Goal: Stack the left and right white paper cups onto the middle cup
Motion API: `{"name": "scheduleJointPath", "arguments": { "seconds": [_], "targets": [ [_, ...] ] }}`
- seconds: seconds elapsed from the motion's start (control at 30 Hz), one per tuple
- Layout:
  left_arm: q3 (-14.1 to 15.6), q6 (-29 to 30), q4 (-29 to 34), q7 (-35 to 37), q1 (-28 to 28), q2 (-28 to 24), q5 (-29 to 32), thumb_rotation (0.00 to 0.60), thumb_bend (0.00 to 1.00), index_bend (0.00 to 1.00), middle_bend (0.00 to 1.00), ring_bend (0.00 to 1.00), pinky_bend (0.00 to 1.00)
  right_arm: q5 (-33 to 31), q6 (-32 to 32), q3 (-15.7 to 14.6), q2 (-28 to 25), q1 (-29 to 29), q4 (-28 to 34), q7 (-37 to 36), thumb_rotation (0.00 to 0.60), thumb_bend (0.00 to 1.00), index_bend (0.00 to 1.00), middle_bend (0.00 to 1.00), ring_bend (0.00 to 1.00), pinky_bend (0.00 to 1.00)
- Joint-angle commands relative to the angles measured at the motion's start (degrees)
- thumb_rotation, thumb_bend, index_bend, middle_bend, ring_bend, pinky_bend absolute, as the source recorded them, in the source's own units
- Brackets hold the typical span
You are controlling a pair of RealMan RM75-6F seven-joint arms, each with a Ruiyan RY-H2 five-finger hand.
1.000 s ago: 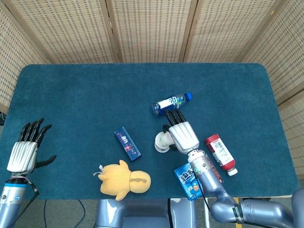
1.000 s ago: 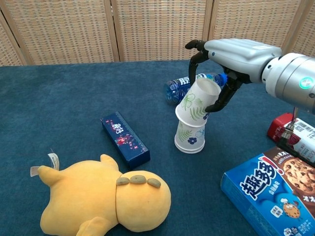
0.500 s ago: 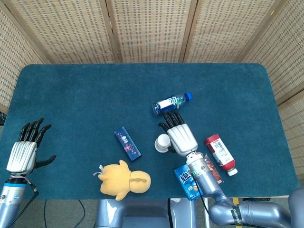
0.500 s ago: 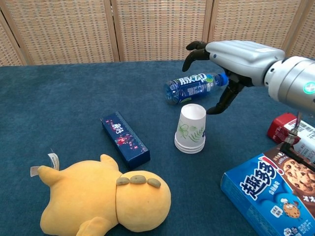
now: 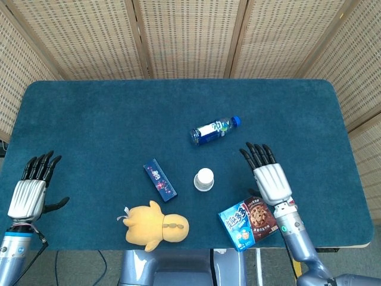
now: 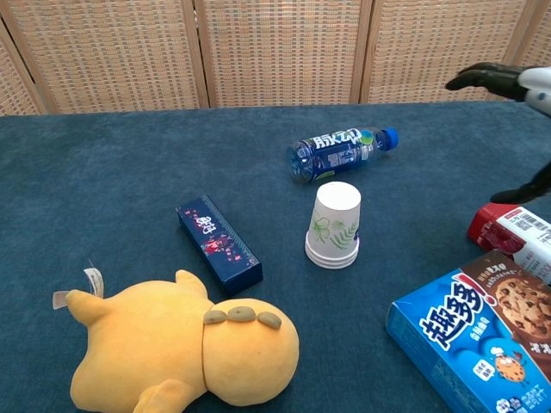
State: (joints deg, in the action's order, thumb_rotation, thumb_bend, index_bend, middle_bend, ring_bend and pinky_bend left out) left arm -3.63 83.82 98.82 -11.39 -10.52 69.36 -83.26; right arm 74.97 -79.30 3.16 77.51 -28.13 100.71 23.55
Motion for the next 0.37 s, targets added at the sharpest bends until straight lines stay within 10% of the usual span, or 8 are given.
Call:
{"name": "scheduleJointPath", "arguments": {
  "seconds": [0.03, 0.37],
  "targets": [
    [0.31, 0.43, -0.14, 0.01, 0.39, 0.19, -0.28, 0.600, 0.18, 0.04, 0.00, 0.00, 0.00, 2.83, -3.73, -2.99, -2.90, 4.36, -2.93, -5.18, 0.600, 0.18, 0.08, 0.00, 0.00, 0.00],
    [2.51, 3.43, -1.39, 0.01, 2.97, 1.27, -3.26, 0.600, 0.18, 0.02, 0.00, 0.00, 0.00, 6.16, -10.03, -5.66, -5.22, 13.50, -12.65, -17.05, 0.600, 0.17, 0.08, 0.00, 0.00, 0.00]
  ]
}}
